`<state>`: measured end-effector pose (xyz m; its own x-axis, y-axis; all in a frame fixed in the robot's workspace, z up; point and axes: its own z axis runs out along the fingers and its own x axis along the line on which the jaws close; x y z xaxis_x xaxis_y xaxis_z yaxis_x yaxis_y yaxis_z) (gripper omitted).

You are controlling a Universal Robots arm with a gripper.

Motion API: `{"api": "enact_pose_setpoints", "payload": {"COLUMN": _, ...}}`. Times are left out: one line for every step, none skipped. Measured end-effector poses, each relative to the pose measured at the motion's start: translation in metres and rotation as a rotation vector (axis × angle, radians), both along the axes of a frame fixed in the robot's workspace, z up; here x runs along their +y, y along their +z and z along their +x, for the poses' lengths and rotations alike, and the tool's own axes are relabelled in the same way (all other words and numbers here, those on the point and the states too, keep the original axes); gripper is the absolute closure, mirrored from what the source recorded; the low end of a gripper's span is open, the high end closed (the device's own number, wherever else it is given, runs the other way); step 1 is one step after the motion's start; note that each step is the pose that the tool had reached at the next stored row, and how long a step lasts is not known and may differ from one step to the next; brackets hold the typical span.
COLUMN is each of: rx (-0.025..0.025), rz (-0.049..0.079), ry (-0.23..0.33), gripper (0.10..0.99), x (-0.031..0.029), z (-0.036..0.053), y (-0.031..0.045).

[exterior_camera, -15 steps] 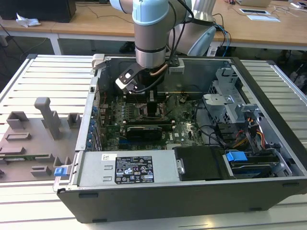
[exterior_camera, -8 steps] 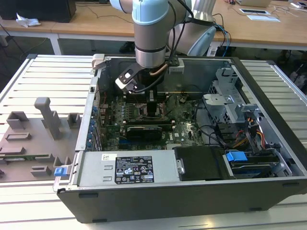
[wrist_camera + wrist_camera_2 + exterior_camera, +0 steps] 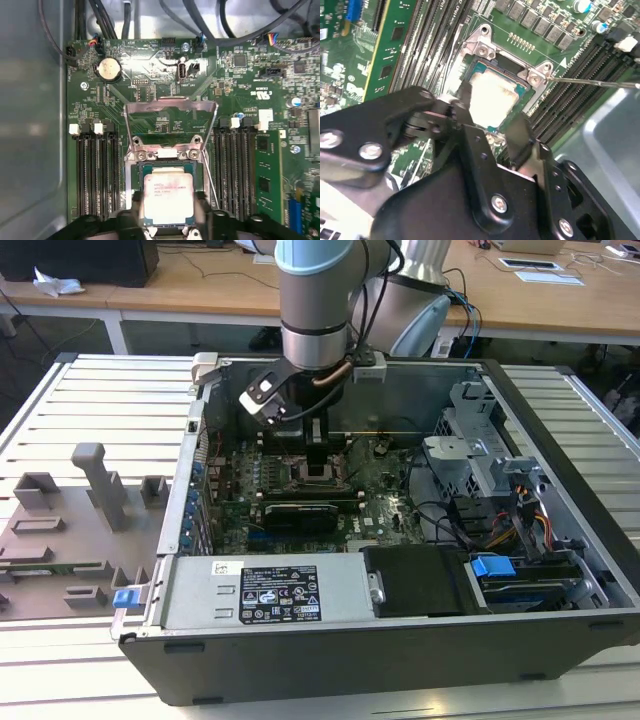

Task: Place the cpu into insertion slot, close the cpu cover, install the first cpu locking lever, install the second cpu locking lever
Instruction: 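Place the cpu into insertion slot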

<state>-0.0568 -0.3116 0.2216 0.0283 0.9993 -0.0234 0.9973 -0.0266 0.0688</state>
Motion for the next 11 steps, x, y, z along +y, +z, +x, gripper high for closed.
{"api": "enact_pose_setpoints", "payload": {"rx": -0.0001, "rz": 0.000, "ry": 0.000, "gripper": 0.612, "x": 0.0000, "z": 0.0000, "y": 0.0033}}
{"api": "enact_pose_setpoints", "payload": {"rx": -0.0001, "rz": 0.000, "ry": 0.000, "gripper": 0.675, "x": 0.0000, "z": 0.0000, "y": 0.0062}}
{"api": "enact_pose_setpoints", "payload": {"rx": 0.0000, "rz": 0.000, "ry": 0.000, "gripper": 0.733, "x": 0.0000, "z": 0.0000, "y": 0.0089}}
{"api": "enact_pose_setpoints", "payload": {"rx": 0.0000, "rz": 0.000, "ry": 0.000, "gripper": 0.792, "x": 0.0000, "z": 0.0000, "y": 0.0149}}
{"api": "enact_pose_setpoints", "payload": {"rx": 0.0000, "rz": 0.000, "ry": 0.000, "gripper": 0.851, "x": 0.0000, "z": 0.0000, "y": 0.0187}}
{"api": "enact_pose_setpoints", "payload": {"rx": -0.0001, "rz": 0.000, "ry": 0.000, "gripper": 0.914, "x": 0.0000, "z": 0.0000, "y": 0.0208}}
{"api": "enact_pose_setpoints", "payload": {"rx": 0.0000, "rz": 0.000, "ry": 0.000, "gripper": 0.914, "x": 0.0000, "z": 0.0000, "y": 0.0224}}
{"api": "enact_pose_setpoints", "payload": {"rx": -0.0001, "rz": 0.000, "ry": 0.000, "gripper": 0.973, "x": 0.0000, "z": 0.0000, "y": 0.0243}}
{"api": "enact_pose_setpoints", "payload": {"rx": -0.0001, "rz": 0.000, "ry": 0.000, "gripper": 0.980, "x": 0.0000, "z": 0.0000, "y": 0.0257}}
{"api": "enact_pose_setpoints", "payload": {"rx": 0.0000, "rz": 0.000, "ry": 0.000, "gripper": 0.980, "x": 0.0000, "z": 0.0000, "y": 0.0288}}
{"api": "enact_pose_setpoints", "payload": {"rx": 0.0000, "rz": 0.000, "ry": 0.000, "gripper": 0.980, "x": 0.0000, "z": 0.0000, "y": 0.0308}}
